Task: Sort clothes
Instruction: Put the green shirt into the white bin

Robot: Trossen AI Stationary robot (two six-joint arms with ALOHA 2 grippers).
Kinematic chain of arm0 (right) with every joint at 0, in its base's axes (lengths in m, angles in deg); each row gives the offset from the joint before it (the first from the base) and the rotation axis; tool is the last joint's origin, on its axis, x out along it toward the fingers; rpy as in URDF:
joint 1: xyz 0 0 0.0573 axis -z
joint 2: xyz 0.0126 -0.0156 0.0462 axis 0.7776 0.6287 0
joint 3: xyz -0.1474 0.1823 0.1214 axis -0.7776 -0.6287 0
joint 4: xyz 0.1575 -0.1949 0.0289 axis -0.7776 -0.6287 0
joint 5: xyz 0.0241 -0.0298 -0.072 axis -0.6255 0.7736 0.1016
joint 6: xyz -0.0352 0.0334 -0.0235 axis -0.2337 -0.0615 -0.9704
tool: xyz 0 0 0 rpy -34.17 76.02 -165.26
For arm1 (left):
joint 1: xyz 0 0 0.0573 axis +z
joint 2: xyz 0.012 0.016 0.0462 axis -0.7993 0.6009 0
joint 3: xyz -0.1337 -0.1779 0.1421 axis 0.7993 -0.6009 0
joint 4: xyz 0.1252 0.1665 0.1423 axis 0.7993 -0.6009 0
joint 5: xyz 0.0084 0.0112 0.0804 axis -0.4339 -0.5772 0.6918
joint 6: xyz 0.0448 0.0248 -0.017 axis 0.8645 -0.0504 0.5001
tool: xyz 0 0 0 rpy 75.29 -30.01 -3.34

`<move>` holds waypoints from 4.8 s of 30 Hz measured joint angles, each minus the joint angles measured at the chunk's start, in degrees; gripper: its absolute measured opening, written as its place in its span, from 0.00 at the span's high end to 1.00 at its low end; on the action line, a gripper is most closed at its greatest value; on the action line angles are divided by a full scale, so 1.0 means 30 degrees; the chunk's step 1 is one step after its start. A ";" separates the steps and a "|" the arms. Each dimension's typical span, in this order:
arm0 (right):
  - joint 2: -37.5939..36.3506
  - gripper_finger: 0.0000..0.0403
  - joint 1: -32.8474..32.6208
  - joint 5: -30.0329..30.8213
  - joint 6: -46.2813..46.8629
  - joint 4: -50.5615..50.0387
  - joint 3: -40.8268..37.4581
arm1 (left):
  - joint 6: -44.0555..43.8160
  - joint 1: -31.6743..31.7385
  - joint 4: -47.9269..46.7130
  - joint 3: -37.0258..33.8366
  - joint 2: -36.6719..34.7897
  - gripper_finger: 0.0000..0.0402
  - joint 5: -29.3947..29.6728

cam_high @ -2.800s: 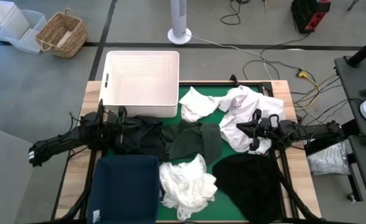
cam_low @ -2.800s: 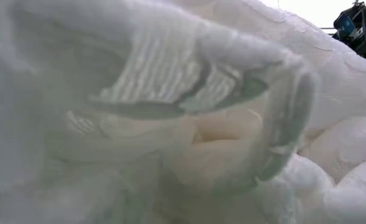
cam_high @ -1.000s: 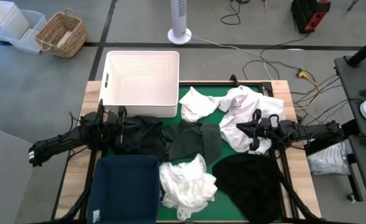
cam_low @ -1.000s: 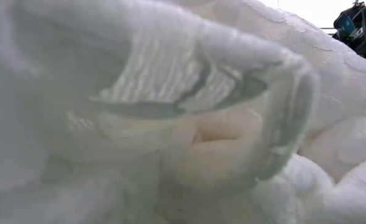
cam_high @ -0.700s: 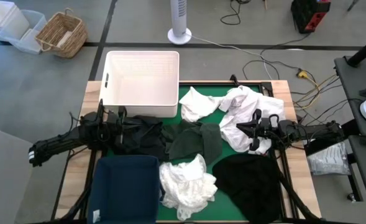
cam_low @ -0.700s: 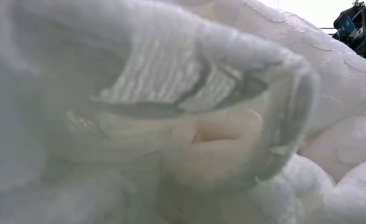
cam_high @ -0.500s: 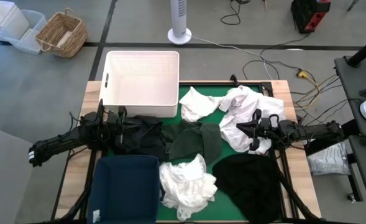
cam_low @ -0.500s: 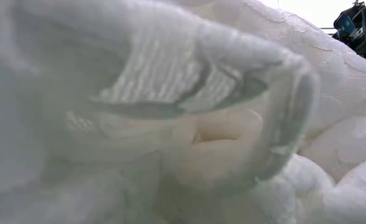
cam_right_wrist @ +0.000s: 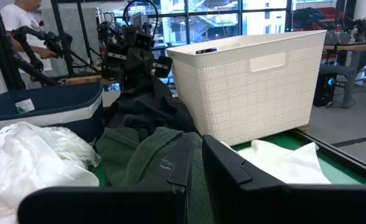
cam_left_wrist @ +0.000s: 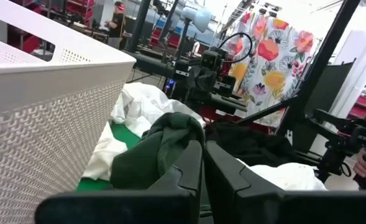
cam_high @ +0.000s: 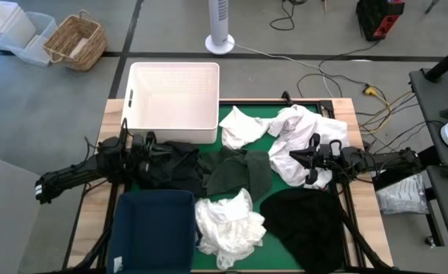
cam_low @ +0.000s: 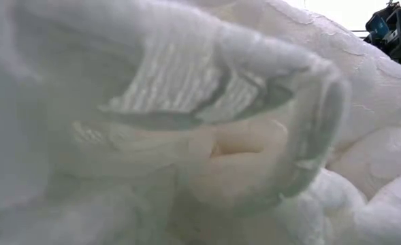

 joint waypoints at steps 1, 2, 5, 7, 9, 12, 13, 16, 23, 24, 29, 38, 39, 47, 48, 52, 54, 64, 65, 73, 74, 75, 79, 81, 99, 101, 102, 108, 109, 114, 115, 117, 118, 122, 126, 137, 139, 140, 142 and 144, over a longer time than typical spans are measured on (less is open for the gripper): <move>0.0000 0.93 -0.0003 0.0000 0.0003 0.0013 0.0000 | -0.0075 0.0000 0.0000 0.0000 0.0000 1.00 0.0004; 0.0000 0.93 -0.0003 0.0000 0.0067 0.0020 0.0000 | -0.0098 0.0000 0.0000 -0.0006 0.0000 1.00 0.0004; 0.0000 0.93 -0.0003 0.0000 0.0500 0.0046 0.0000 | -0.0189 0.0000 0.0004 0.0000 0.0000 1.00 0.0011; 0.0000 0.93 -0.0002 0.0002 0.0495 0.0071 0.0000 | -0.0749 0.0000 0.0058 -0.0004 0.0000 1.00 0.0008; 0.0000 0.93 -0.0001 0.0002 0.0551 0.0093 0.0000 | -0.1214 0.0000 0.0061 -0.0002 0.0000 1.00 0.0011; 0.0000 0.93 0.0004 0.0007 0.0875 0.0112 -0.0007 | -0.1461 0.0000 0.0309 0.0000 -0.0007 1.00 0.0004; 0.0000 0.93 -0.0003 0.0007 0.0910 0.0119 0.0000 | -0.1597 0.0000 0.0430 0.0000 -0.0001 1.00 0.0011; 0.0000 0.93 0.0003 0.0000 0.1003 0.0197 -0.0003 | -0.1975 0.0000 0.1136 0.0000 -0.0003 1.00 0.0011; 0.0000 0.93 0.0002 0.0000 0.1236 0.0329 -0.0002 | -0.2651 0.0000 0.1552 0.0015 -0.0004 1.00 0.0011; 0.0000 0.93 -0.0002 0.0000 0.1396 0.0342 0.0000 | -0.2654 0.0000 0.1616 0.0015 -0.0007 1.00 0.0011; 0.0000 0.93 -0.0003 -0.0170 0.1675 0.1565 0.0000 | -0.2780 0.0000 0.3669 0.0015 0.0000 1.00 0.0006; 0.0007 0.93 -0.0003 -0.0656 0.1989 0.3347 0.0007 | -0.1256 0.0000 0.7347 0.0015 -0.0007 1.00 -0.1013; 0.0007 0.93 -0.0003 -0.0656 0.1984 0.3411 0.0007 | -0.1277 -0.0002 0.7384 0.0022 -0.0007 1.00 -0.0909; 0.0586 0.93 -0.0003 -0.0663 0.1722 0.3520 0.1704 | -0.1418 0.0000 0.7873 0.0022 -0.0007 1.00 -0.0819; 0.0855 0.93 -0.0003 -0.0663 0.1558 0.3406 0.2130 | -0.1433 -0.0006 0.7876 0.0019 -0.0007 1.00 -0.0734; 0.2512 0.93 -0.0003 -0.0663 0.1047 0.2055 0.4137 | -0.1248 0.0000 0.8035 0.0015 0.0000 1.00 -0.0123; 0.3676 0.93 -0.0003 -0.0663 0.0912 0.1438 0.5178 | -0.1060 0.0000 0.8136 0.0013 0.0000 1.00 -0.0358; 0.9269 0.93 -0.0003 -0.0641 0.0841 -0.3349 1.1184 | -0.0397 -0.0036 0.9079 0.0535 0.0134 1.00 -0.1150; 0.9635 0.93 -0.0003 -0.0641 0.0849 -0.4010 1.1791 | -0.0320 -0.0036 0.9020 0.0729 0.0236 1.00 -0.1204; 1.1641 0.93 -0.0003 -0.0595 0.1007 -0.9066 1.5806 | 0.0945 -0.0127 0.7160 0.2455 0.1751 1.00 -0.1387; 1.1813 0.93 -0.0003 -0.0583 0.0979 -0.9483 1.6168 | 0.1043 -0.0155 0.7104 0.2635 0.1919 1.00 -0.1497; 1.1976 0.93 -0.0003 -0.0583 0.0950 -0.9899 1.6511 | 0.1137 -0.0198 0.6993 0.2852 0.2086 1.00 -0.1504; 1.2501 0.93 -0.0003 -0.0577 0.1365 -1.0445 1.7673 | 0.2008 -0.0441 0.5945 0.3879 0.2637 1.00 -0.1551; 1.2723 0.93 -0.0003 -0.0574 0.2128 -1.0484 1.8123 | 0.2307 -0.0726 0.5636 0.4119 0.2960 1.00 -0.2054; 1.7171 0.93 0.0004 -0.0391 0.1118 -1.1962 2.2280 | 0.4844 -0.1304 0.4511 0.6093 0.5487 1.00 -0.0834; 1.8345 0.93 0.0004 0.0339 0.1115 -1.3367 2.3233 | 0.4872 -0.1311 0.4481 0.6133 0.5565 1.00 -0.0834; 1.8962 0.93 0.0004 0.0842 0.1154 -1.4239 2.3747 | 0.4879 -0.1331 0.4488 0.6154 0.5561 1.00 -0.0829; 2.2132 0.93 0.0004 0.2608 0.1494 -1.8238 2.6460 | 0.4777 -0.1524 0.4469 0.6105 0.5234 1.00 -0.0827; 2.2575 0.93 0.0004 0.2628 0.1420 -1.8560 2.6779 | 0.4813 -0.1628 0.4399 0.6105 0.5199 1.00 -0.0827; 2.4267 0.93 0.0004 0.2579 0.0363 -1.9051 2.7445 | 0.5138 -0.2153 0.3992 0.6120 0.5218 1.00 -0.0477; 2.4485 0.93 0.0004 0.2579 -0.0017 -1.9036 2.7452 | 0.5252 -0.2268 0.3952 0.6133 0.5245 1.00 -0.0269; 2.4926 0.93 0.0004 0.2579 -0.0483 -1.9126 2.7452 | 0.5519 -0.2470 0.3871 0.6135 0.5246 1.00 0.0189; 2.5180 0.93 0.0004 0.2586 -0.0605 -1.9260 2.7452 | 0.5651 -0.2563 0.3861 0.6127 0.5255 1.00 0.0298; 2.6137 0.93 0.0004 0.3008 -0.1151 -1.9576 2.7416 | 0.5790 -0.2751 0.3840 0.6170 0.5352 1.00 0.0395; 2.7068 0.93 0.0004 0.3592 -0.1668 -1.9284 2.7416 | 0.5761 -0.2761 0.3854 0.6215 0.5419 1.00 0.0397; 2.9692 0.93 0.0004 0.3427 -0.1421 -1.9272 2.7401 | 0.4762 -0.2761 0.3742 0.6207 0.5722 1.00 0.0390; 2.9890 0.93 0.0004 0.3424 -0.1484 -1.9285 2.7401 | 0.4673 -0.2761 0.3752 0.6207 0.5857 1.00 0.0390; 2.9917 0.93 0.0004 0.3410 -0.1517 -1.9326 2.7401 | 0.4595 -0.2761 0.3745 0.6205 0.5904 1.00 0.0390; 2.9959 0.93 0.0004 0.3352 -0.1574 -1.9296 2.7401 | 0.4550 -0.2761 0.3762 0.6199 0.6018 1.00 0.0390; 2.9945 0.93 0.0016 0.2768 -0.1462 -1.9297 2.7401 | 0.4536 -0.2761 0.3759 0.6193 0.6099 1.00 0.0562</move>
